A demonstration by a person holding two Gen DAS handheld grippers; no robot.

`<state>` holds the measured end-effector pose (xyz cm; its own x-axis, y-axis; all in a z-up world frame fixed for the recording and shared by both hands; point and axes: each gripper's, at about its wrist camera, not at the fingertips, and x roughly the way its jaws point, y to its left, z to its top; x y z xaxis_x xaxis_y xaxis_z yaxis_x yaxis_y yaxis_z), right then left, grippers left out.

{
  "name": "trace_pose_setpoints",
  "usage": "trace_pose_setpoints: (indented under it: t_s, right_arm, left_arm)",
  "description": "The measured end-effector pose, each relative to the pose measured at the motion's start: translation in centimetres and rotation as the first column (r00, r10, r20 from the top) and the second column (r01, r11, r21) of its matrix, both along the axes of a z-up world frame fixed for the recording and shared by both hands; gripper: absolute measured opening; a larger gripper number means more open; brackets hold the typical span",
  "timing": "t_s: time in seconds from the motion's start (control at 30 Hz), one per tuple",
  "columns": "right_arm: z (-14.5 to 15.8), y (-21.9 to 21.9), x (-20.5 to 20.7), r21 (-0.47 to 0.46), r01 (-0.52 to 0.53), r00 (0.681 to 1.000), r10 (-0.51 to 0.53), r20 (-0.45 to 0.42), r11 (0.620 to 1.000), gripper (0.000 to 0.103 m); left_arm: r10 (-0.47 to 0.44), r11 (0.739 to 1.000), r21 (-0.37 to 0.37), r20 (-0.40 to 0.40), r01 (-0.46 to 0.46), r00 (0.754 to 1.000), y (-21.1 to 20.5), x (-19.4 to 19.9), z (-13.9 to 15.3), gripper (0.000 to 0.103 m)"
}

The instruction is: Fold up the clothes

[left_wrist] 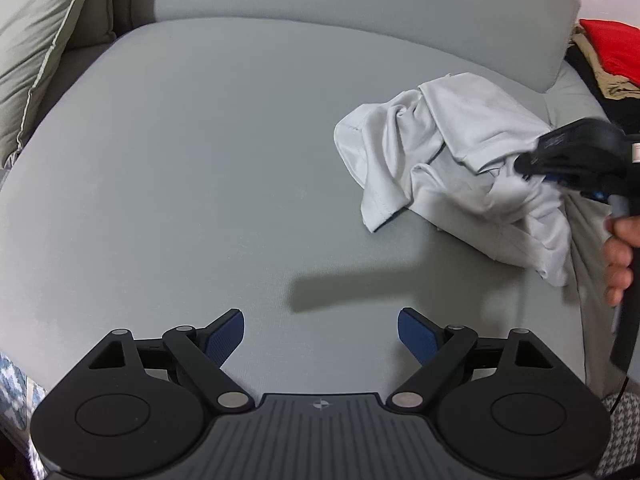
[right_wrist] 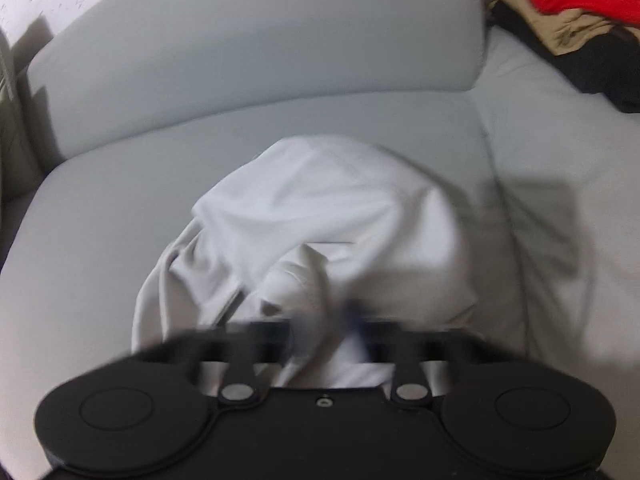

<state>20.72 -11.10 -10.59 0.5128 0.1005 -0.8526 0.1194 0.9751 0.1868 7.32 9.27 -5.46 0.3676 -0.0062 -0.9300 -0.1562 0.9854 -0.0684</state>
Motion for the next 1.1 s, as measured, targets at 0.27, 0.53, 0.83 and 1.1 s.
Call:
trace_pose_setpoints:
  t_s: [0.27,0.53,0.83,1.1]
  right_arm:
    - [5.8,-11.5,-10.6,0.365,0.257,0.942,-0.316,0.113,0.895,0.004]
    - [3.1,-16.8,-23.4,0.4,0.372,0.922,-0.384,-0.054,0.837,0.004]
    - [3.3,-16.1,-25.3,0.252,0.284,0.954,-0.298,0.019,0.925,0.058]
    - [3.6,-15.9,-25.7,0.368,0.203,0.964,-0.251,0.086,0.907,0.058]
  left_arm:
    - [-0.075,0.996,-0.042,0.091,0.08,0.993,-1.7,-2.8,2.0,0.084]
    - [-0.201,0.972,-0.092,0.15,0.216,0.968,-3.8,-6.1,2.5,0.084]
    - [-0.135,0.952,-0.26,0.112,0.16,0.985,-4.4,-6.5,-0.7,0.064]
    - [-0.089,0.858,-0.504,0.035,0.095,0.995,-4.8,-3.8,-4.6,0.05]
